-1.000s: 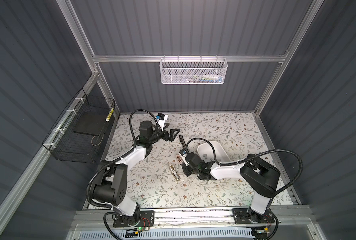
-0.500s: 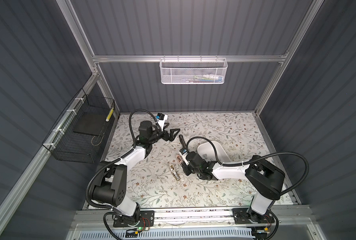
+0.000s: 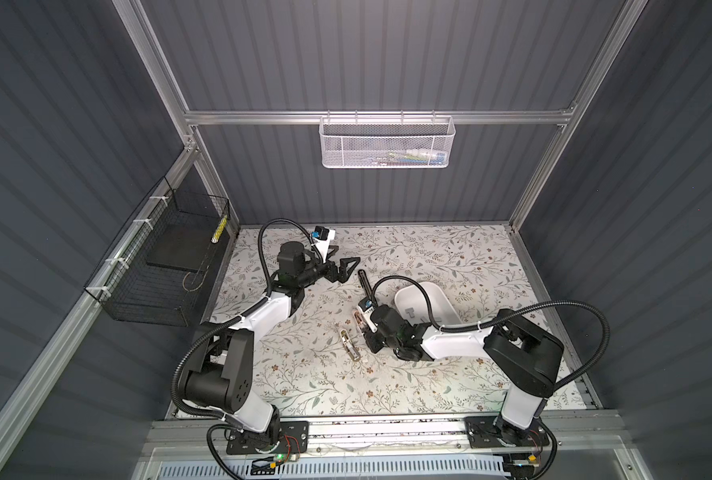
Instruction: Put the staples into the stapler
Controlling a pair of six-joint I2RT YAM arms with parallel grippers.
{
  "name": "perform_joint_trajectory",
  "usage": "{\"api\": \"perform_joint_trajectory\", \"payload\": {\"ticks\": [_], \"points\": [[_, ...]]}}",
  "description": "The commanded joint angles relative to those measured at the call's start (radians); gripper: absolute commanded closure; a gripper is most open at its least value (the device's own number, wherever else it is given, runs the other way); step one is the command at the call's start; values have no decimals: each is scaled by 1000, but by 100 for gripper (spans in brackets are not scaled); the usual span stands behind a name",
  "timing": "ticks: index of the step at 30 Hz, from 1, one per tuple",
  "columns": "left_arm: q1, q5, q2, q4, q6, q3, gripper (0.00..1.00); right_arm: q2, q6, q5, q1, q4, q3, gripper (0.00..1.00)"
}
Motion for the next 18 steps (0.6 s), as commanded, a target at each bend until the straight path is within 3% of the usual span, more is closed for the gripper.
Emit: {"api": "perform_joint_trajectory", "payload": {"ticks": [1,18], "points": [[3,-3,-28,9,13,-13,1,13,10,-8,5,13,11,100],[3,-2,-28,9,13,-14,1,34,22,1,5,16,13,100]]}}
